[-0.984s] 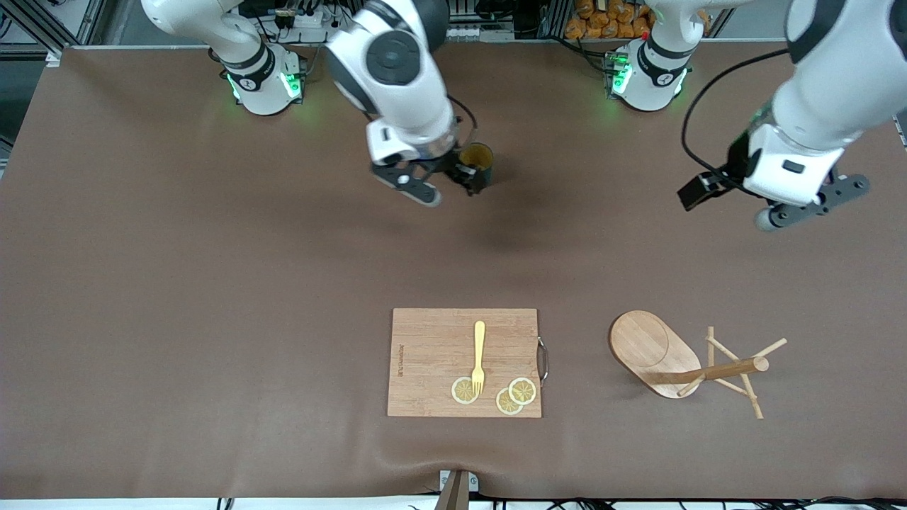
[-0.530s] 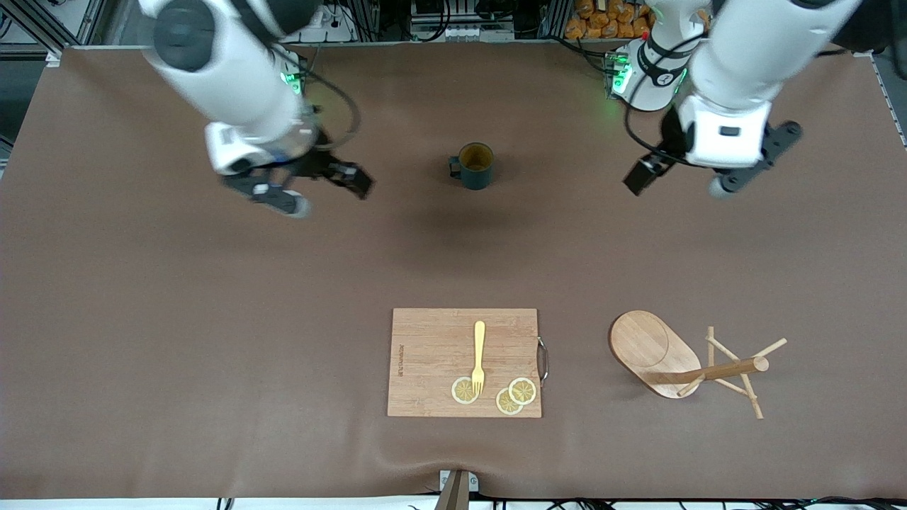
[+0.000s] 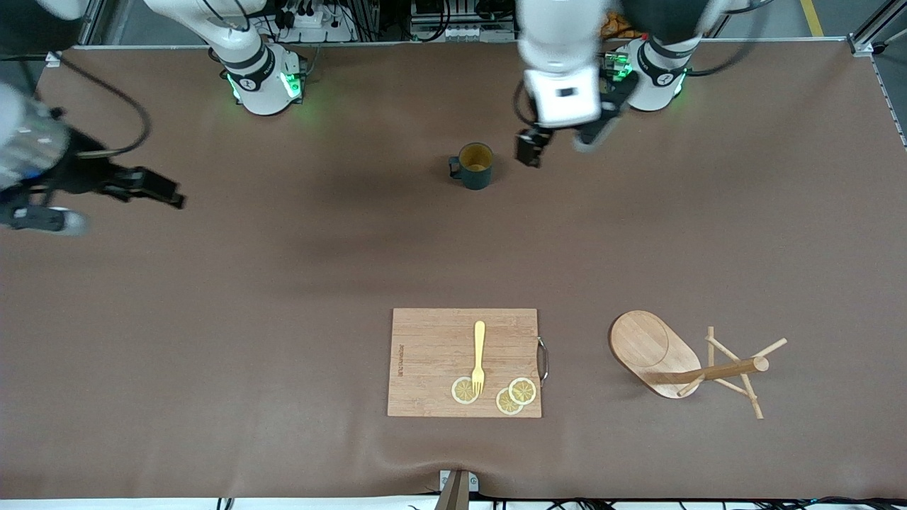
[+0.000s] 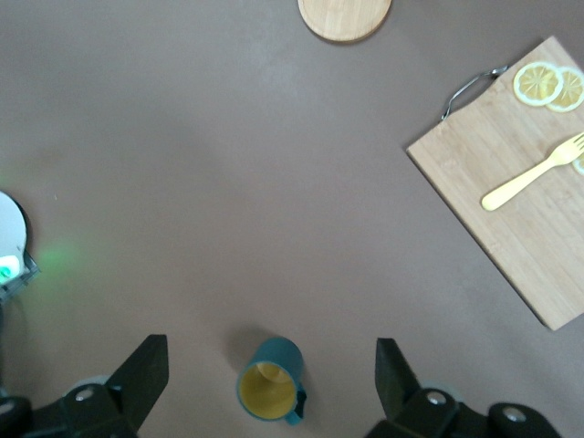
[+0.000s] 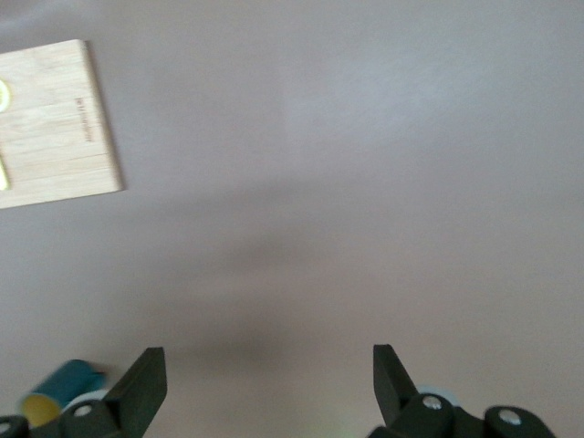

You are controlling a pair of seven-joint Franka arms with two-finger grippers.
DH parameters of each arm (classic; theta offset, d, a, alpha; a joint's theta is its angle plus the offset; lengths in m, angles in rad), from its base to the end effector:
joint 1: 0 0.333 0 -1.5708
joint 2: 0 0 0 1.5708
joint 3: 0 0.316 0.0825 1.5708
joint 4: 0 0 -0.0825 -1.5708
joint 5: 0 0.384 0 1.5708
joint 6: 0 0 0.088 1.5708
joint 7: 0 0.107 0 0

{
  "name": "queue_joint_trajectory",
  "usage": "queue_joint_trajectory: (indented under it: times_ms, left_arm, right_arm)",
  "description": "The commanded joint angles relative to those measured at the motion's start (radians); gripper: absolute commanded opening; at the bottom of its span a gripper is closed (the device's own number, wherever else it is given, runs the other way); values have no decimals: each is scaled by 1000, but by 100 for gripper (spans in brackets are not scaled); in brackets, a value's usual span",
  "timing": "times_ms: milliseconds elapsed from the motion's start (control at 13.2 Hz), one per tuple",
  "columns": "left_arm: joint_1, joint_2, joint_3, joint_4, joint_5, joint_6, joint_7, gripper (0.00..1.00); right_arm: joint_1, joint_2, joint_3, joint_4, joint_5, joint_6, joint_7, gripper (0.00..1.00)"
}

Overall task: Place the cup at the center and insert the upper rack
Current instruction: 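Set down the mug and open the right gripper while the left gripper approaches, then lower the left gripper onto the teal mug handle and grasp it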

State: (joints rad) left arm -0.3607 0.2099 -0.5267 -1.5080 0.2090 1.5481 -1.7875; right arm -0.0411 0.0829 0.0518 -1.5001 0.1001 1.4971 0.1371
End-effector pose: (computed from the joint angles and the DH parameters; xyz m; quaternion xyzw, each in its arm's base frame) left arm 0.4191 -0.4341 0.5455 -0.8987 -0.4298 -0.0340 0.0805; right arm 0.5717 0.0162 0.6054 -0.9958 0.0615 0.0466 0.0488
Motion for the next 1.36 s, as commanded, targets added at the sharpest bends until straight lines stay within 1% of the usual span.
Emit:
queue_joint_trajectory:
  times_ms: [0, 151, 227, 379, 454, 681, 833, 1060, 1136, 1287]
  left_arm:
    - [-191, 162, 51, 113, 134, -61, -166, 100]
    - [-314, 285, 80, 199, 196, -114, -264, 100]
    - [-346, 322, 83, 224, 220, -129, -286, 100]
    - [-408, 380, 99, 252, 250, -135, -360, 100]
    - [-440, 409, 117, 271, 259, -135, -395, 100]
    - [-544, 505, 184, 336, 268, -137, -547, 100]
    - [-596, 543, 208, 345, 285, -137, -614, 100]
    - [-636, 618, 215, 411, 291, -138, -700, 100]
    - [-649, 640, 217, 419, 294, -138, -710, 100]
    - [-673, 676, 215, 420, 300, -167, -716, 100]
  right_arm:
    - [-84, 5, 23, 0, -55, 34, -120, 100]
    - [-88, 5, 23, -8, -170, 83, -161, 100]
    - [-89, 5, 25, -12, -193, 90, -175, 100]
    - [-111, 8, 25, -34, -192, 126, -197, 100]
    - [-111, 9, 23, -49, -191, 156, -197, 100]
    - [-106, 21, 25, -52, -186, 160, -185, 100]
    - [-95, 20, 25, -52, -172, 161, -179, 100]
    - [-92, 20, 17, -54, -163, 152, -172, 100]
    - [-92, 20, 17, -54, -157, 152, -171, 100]
    - [-89, 18, 14, -55, -100, 144, -114, 100]
